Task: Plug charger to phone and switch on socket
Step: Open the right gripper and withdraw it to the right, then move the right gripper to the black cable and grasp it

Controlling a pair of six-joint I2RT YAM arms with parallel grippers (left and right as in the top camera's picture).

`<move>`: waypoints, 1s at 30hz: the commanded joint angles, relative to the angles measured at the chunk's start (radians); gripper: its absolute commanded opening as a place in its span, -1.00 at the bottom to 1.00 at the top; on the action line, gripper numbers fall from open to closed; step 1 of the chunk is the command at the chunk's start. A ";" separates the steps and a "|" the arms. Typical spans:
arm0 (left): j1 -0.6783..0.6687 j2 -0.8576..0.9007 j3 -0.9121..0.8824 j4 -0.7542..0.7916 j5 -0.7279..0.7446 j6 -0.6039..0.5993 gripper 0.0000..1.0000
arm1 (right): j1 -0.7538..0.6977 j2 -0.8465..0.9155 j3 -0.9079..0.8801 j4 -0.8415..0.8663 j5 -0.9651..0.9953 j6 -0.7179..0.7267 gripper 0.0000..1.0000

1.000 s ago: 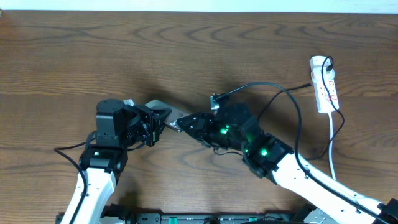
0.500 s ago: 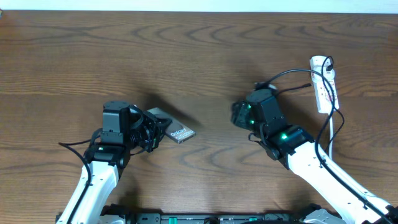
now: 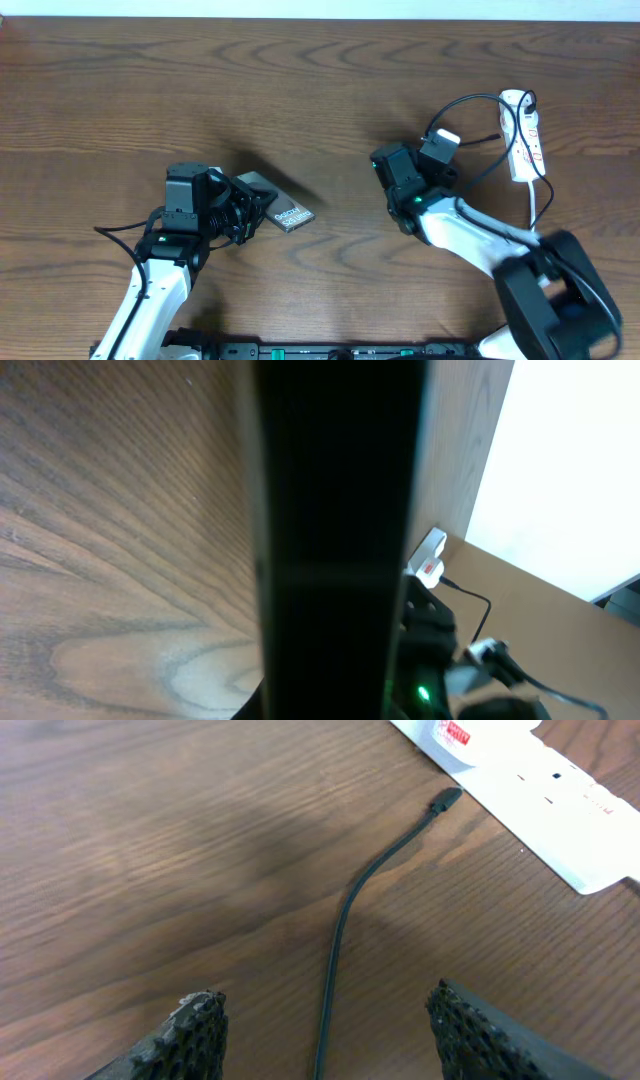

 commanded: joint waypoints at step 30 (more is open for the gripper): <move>0.000 -0.010 0.011 0.008 -0.023 0.021 -0.85 | -0.305 0.346 0.044 0.431 -0.309 -0.045 -0.46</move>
